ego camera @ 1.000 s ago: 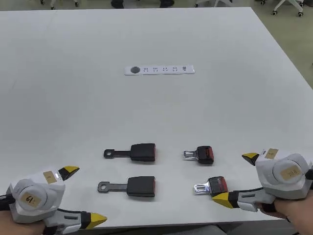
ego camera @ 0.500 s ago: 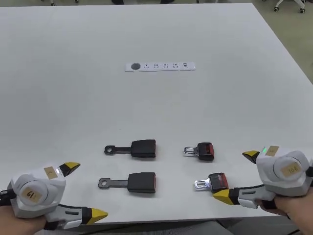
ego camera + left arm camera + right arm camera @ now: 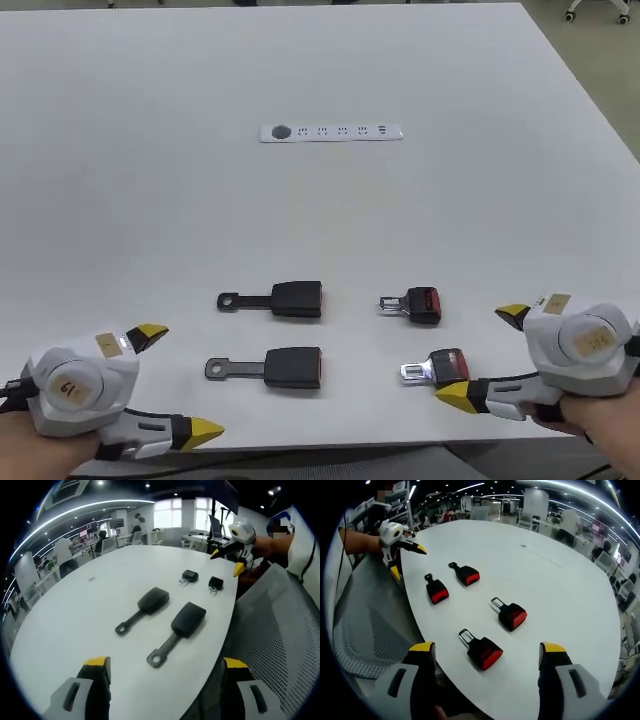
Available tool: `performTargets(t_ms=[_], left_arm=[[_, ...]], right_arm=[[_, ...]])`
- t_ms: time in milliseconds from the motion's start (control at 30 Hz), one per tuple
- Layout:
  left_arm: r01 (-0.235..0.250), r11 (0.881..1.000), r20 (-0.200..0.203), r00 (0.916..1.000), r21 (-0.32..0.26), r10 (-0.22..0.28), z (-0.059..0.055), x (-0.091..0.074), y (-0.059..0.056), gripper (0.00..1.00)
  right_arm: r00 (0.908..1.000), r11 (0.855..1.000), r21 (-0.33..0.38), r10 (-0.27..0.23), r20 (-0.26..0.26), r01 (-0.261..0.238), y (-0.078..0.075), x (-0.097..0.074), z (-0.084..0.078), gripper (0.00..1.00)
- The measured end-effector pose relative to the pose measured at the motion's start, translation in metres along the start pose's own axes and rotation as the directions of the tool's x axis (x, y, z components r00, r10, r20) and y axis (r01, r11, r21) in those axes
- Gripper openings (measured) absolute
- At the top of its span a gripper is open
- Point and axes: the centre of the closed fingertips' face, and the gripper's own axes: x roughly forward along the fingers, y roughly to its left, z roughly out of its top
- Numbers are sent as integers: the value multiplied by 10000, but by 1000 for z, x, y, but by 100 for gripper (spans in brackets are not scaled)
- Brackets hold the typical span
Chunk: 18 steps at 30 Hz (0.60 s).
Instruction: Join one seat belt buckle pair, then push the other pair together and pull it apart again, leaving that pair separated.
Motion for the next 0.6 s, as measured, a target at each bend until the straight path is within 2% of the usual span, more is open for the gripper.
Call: performTargets(t_ms=[267, 600], left_arm=[[-24, 10000, 86, 10000, 16, 23, 4, -2, 0, 92], [-9, 10000, 103, 9999, -10, 9, -3, -1, 8, 92]], right_arm=[[9999, 10000, 3, 93, -56, -93, -1, 3, -5, 84], [9999, 9999, -129, 114, 116, -113, 2, 2, 3, 81]])
